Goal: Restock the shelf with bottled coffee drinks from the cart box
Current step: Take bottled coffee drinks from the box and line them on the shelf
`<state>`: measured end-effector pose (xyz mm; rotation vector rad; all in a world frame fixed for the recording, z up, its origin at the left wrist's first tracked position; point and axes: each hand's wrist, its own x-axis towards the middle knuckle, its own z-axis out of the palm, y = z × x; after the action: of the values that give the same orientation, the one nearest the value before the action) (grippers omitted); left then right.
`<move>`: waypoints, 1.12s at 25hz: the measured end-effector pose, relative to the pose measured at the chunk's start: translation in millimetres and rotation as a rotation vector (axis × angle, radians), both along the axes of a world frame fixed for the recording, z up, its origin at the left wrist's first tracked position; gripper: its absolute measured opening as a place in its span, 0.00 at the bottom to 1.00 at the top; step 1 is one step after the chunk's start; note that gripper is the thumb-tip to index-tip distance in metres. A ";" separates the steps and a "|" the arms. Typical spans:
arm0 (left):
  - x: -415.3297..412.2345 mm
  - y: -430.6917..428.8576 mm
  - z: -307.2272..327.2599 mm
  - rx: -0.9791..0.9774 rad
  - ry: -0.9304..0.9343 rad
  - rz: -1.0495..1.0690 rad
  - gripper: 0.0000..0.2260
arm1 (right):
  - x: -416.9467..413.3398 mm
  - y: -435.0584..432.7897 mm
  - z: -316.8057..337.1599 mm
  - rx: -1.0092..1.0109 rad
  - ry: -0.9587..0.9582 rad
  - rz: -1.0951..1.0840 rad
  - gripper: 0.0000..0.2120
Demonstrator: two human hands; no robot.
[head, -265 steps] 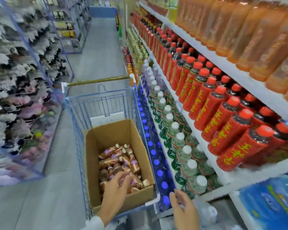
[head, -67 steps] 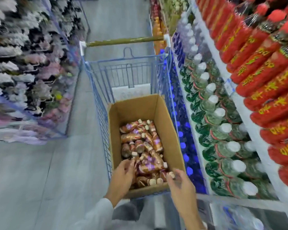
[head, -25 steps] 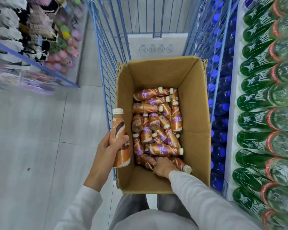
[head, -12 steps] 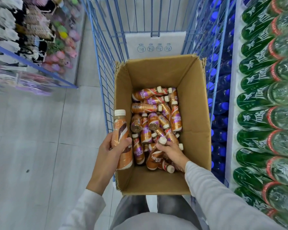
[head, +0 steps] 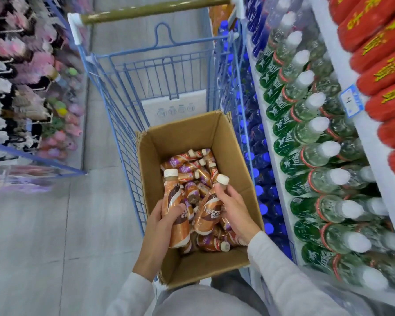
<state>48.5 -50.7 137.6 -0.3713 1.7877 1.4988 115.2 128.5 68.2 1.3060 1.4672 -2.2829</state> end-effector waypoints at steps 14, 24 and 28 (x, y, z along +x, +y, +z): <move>112.7 144.6 112.7 0.490 0.023 -0.710 0.19 | 193.4 35.1 193.4 0.275 0.184 -0.926 0.38; 340.9 177.4 211.0 0.758 0.091 -0.955 0.22 | 425.5 -1.6 321.1 0.564 0.289 -1.197 0.29; 395.9 184.7 245.7 0.855 0.097 -1.039 0.23 | 486.2 -10.2 364.0 0.659 0.318 -1.218 0.28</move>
<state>444.3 134.0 383.3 0.9255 0.9286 1.2941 601.4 118.4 432.3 2.7193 1.9495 -2.8082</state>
